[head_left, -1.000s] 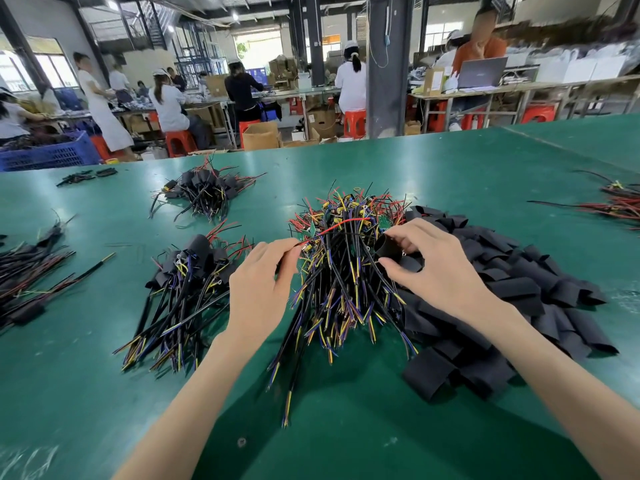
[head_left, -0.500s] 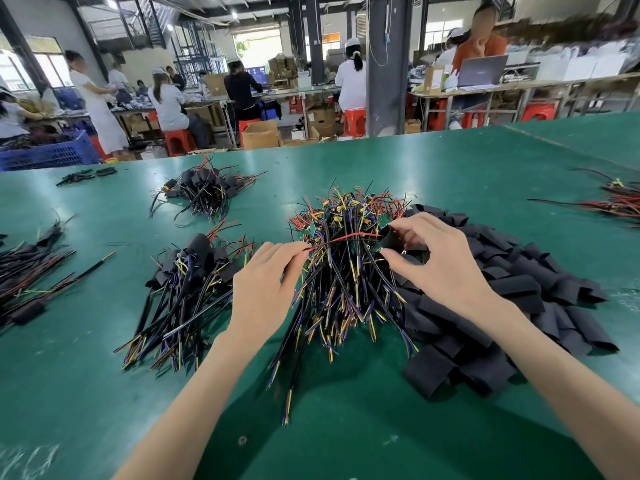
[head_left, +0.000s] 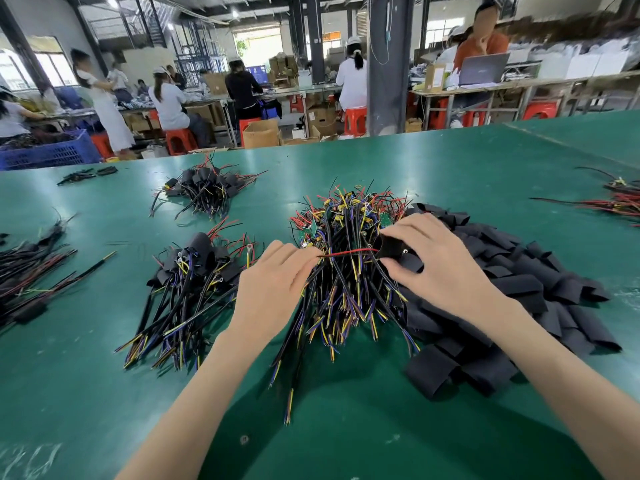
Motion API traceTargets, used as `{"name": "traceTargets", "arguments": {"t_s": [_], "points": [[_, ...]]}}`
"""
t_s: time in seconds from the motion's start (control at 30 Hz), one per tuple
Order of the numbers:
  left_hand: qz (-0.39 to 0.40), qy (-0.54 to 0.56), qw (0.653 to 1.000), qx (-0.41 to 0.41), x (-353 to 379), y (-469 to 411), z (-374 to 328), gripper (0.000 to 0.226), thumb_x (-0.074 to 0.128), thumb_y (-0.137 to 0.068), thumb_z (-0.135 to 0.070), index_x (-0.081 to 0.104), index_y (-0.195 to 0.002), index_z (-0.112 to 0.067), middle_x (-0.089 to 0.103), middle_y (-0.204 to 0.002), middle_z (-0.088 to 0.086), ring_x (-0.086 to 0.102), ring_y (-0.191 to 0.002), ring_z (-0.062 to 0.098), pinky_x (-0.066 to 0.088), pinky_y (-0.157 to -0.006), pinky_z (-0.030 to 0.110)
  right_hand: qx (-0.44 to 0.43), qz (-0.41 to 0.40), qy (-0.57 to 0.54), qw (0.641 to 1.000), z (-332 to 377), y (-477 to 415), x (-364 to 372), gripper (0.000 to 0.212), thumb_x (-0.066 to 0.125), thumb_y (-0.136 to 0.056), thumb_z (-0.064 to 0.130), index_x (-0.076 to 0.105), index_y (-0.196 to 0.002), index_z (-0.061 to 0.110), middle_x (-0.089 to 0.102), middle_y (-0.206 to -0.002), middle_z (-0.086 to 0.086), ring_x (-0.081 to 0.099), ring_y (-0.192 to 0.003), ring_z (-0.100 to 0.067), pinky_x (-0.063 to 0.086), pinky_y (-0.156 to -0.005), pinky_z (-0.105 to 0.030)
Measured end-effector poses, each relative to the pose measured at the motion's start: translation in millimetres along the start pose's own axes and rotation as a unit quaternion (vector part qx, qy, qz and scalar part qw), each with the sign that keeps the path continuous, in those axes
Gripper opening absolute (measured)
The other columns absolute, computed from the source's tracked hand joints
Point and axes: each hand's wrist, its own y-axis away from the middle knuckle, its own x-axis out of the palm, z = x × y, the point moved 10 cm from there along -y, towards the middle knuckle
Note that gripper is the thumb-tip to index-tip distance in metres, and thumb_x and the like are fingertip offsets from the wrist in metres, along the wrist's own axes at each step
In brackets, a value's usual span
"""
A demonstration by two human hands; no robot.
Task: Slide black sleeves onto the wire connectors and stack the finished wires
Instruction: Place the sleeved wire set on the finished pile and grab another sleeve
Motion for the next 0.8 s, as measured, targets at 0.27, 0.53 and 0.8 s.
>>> {"name": "traceTargets", "arguments": {"t_s": [0.27, 0.53, 0.8], "points": [[0.101, 0.101, 0.989, 0.047, 26, 6, -43, 0.048, 0.044, -0.088, 0.0, 0.046, -0.136, 0.001, 0.053, -0.114, 0.013, 0.04, -0.102, 0.026, 0.034, -0.099, 0.032, -0.08, 0.052, 0.052, 0.994, 40, 6, 21, 0.03, 0.071, -0.076, 0.016, 0.066, -0.101, 0.003, 0.063, -0.095, -0.009, 0.057, -0.083, -0.032, 0.049, -0.076, -0.041], [0.118, 0.24, 0.964, -0.002, 31, 8, -48, 0.051, 0.05, -0.089, 0.006, 0.04, -0.138, -0.003, 0.042, -0.132, 0.011, 0.037, -0.124, 0.014, 0.022, -0.112, 0.019, -0.03, 0.103, -0.028, 0.994, 37, 10, 37, 0.027, 0.07, -0.074, 0.006, 0.062, -0.099, -0.001, 0.058, -0.092, -0.012, 0.057, -0.087, -0.03, 0.041, -0.082, -0.031], [-0.095, 0.233, 0.968, -0.012, -27, 0, -25, 0.022, 0.045, -0.09, -0.003, 0.062, -0.104, -0.004, 0.063, -0.093, 0.003, 0.057, -0.089, 0.016, 0.044, -0.084, 0.026, -0.006, 0.09, -0.048, 0.995, 18, 8, 28, 0.024, 0.069, -0.079, 0.011, 0.063, -0.101, 0.005, 0.057, -0.092, -0.006, 0.052, -0.09, -0.021, 0.039, -0.083, -0.022]]}}
